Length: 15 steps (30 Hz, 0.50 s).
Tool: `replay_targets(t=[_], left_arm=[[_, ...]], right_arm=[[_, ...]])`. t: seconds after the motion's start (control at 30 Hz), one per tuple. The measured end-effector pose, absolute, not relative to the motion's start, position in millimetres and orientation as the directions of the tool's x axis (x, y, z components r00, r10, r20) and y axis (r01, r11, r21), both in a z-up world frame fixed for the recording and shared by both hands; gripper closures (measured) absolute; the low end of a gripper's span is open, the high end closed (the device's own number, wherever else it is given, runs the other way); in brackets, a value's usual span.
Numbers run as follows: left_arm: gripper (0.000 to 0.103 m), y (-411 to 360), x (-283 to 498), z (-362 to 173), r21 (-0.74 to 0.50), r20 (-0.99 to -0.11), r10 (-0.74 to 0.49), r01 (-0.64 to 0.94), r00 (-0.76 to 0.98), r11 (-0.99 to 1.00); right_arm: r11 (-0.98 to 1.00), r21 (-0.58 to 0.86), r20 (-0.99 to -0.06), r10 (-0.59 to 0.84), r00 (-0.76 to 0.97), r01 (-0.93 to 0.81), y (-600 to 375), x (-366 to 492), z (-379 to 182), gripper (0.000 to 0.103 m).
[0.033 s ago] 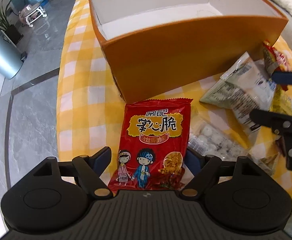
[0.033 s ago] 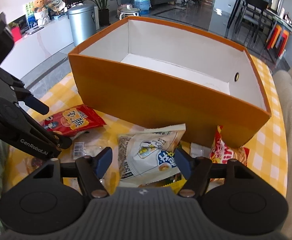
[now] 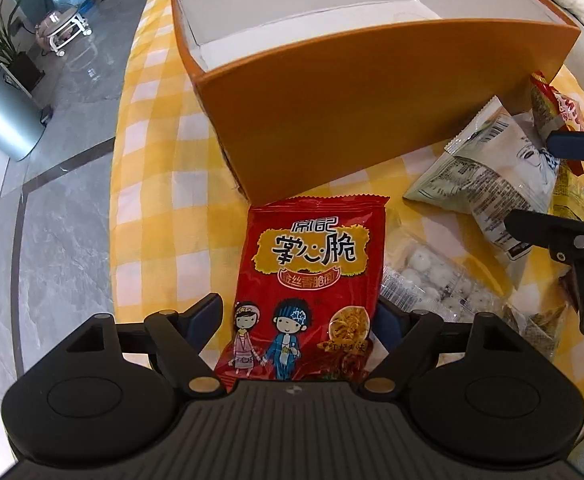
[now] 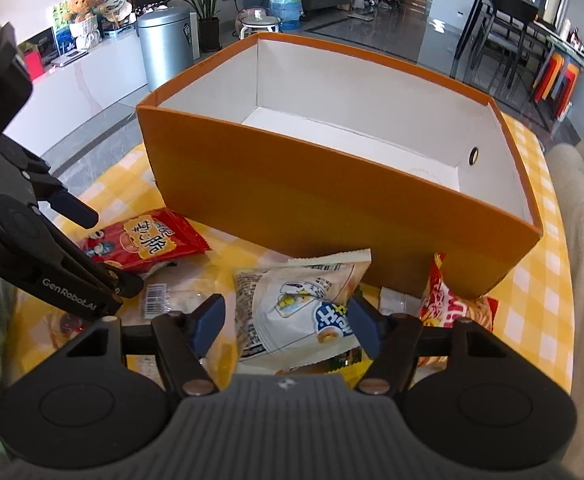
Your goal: Organize snacks
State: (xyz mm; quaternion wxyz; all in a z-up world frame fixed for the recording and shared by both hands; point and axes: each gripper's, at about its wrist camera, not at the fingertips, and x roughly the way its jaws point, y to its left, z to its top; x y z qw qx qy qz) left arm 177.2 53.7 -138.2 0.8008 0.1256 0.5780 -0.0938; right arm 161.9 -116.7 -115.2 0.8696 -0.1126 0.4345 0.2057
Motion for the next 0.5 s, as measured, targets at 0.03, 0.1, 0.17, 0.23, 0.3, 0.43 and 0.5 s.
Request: replay_targets(t=[0.03, 0.1, 0.17, 0.23, 0.3, 0.43, 0.5], left_arm=[[0.008, 52.7, 177.9, -138.6, 0.093, -0.948, -0.005, 0.294, 0.318, 0.951], [0.008, 52.7, 178.2, -137.3, 0.091, -0.945, -0.008, 0.290, 0.326, 0.953], [0.010, 53.7, 177.7, -137.2, 0.085, -0.943, -0.014, 0.284, 0.332, 0.955], [0.015, 54.4, 176.5, -137.5, 0.063, -0.943, -0.032, 0.272, 0.332, 0.960], [0.021, 57.2, 176.5, -137.9, 0.046, -0.943, -0.042, 0.254, 0.331, 0.966], [0.026, 57.6, 176.6, -135.5, 0.026, -0.943, -0.047, 0.217, 0.329, 0.976], [0.026, 58.3, 175.3, -132.9, 0.021, -0.944, -0.044, 0.195, 0.326, 0.981]], right_arm=[[0.889, -0.024, -0.802, 0.257, 0.540, -0.458, -116.2, 162.3, -115.9, 0.038], [0.887, -0.051, -0.802, 0.237, 0.548, -0.458, -114.9, 162.8, -118.6, 0.045], [0.885, -0.082, -0.798, 0.217, 0.562, -0.459, -114.3, 162.9, -121.0, 0.050], [0.880, -0.099, -0.796, 0.210, 0.568, -0.465, -113.2, 160.9, -120.8, 0.054], [0.872, -0.126, -0.792, 0.198, 0.577, -0.473, -110.1, 158.5, -120.3, 0.060], [0.870, -0.127, -0.790, 0.202, 0.580, -0.476, -107.1, 156.0, -115.7, 0.081], [0.873, -0.105, -0.786, 0.220, 0.577, -0.475, -108.8, 154.2, -111.2, 0.089]])
